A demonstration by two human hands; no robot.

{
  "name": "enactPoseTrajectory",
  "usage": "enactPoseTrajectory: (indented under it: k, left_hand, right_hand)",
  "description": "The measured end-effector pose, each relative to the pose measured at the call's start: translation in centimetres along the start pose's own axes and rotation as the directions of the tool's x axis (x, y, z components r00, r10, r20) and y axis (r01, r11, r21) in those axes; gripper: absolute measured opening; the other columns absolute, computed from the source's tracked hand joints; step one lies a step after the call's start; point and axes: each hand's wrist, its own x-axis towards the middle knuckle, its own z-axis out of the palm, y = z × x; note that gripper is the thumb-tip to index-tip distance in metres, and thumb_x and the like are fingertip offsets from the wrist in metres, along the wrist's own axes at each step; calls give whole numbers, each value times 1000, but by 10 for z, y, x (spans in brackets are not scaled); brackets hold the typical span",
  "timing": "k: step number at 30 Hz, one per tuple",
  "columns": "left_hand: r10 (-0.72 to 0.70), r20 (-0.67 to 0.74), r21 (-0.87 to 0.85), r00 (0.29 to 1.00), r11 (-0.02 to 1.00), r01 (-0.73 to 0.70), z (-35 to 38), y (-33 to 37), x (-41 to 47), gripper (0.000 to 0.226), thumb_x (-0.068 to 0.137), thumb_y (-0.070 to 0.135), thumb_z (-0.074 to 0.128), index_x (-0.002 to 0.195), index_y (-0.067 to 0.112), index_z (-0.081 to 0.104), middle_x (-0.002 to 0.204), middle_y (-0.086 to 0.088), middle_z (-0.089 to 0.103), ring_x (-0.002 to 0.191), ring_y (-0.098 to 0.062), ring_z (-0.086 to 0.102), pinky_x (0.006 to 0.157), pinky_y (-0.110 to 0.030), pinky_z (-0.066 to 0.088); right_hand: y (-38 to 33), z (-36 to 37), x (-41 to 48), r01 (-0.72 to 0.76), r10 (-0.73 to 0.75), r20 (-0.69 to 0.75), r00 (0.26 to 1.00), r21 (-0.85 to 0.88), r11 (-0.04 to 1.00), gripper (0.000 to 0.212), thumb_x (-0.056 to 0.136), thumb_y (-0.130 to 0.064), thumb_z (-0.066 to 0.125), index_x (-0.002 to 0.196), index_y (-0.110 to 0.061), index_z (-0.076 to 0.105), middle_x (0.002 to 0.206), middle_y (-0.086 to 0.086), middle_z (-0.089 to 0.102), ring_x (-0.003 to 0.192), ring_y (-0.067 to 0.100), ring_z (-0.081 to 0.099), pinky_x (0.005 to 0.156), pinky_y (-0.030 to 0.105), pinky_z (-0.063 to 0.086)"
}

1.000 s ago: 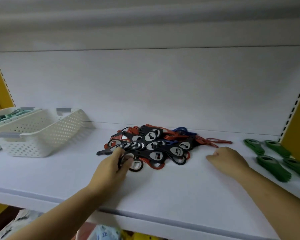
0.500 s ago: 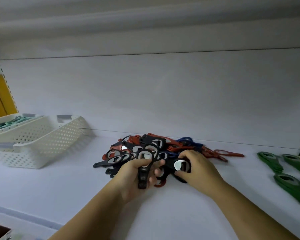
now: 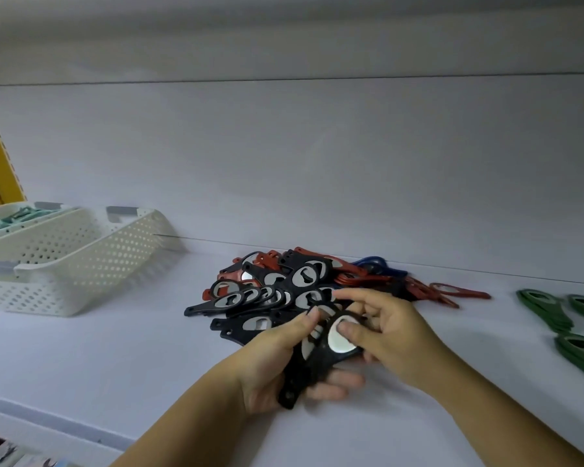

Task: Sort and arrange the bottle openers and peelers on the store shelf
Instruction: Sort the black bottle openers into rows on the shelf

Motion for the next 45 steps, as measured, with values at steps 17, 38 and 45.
enactPoseTrajectory:
  k: [17,38,45]
  left_hand:
    - [-26,-209,-137,978,991,-3,-7,0,1,20,78,1,43,97,-1,51,82,-15,64,41,-12,42,30,-16,31]
    - [71,10,223,997,972,-71,-1,-4,-7,18,77,8,61,95,5,64,92,-21,67,52,-16,53,42,-20,41]
    - [115,-106,68,988,992,-108,2,-5,-4,37,60,4,56,97,0,51,78,-11,55,50,-17,45,43,-25,40]
  right_hand:
    - [36,-30,17,-64,13,-75,997,-740,670,28,83,-36,69,111,-30,66,109,-18,50,96,2,48,82,20,44]
    - [1,7,-2,159,-177,-114,978,-149,976,27,79,-13,75,87,-37,66,79,-8,60,53,8,54,56,18,47]
    - [0,-6,0,-10,-65,-275,959,-264,964,22,87,-23,67,67,-14,65,57,-4,55,52,7,47,56,22,42]
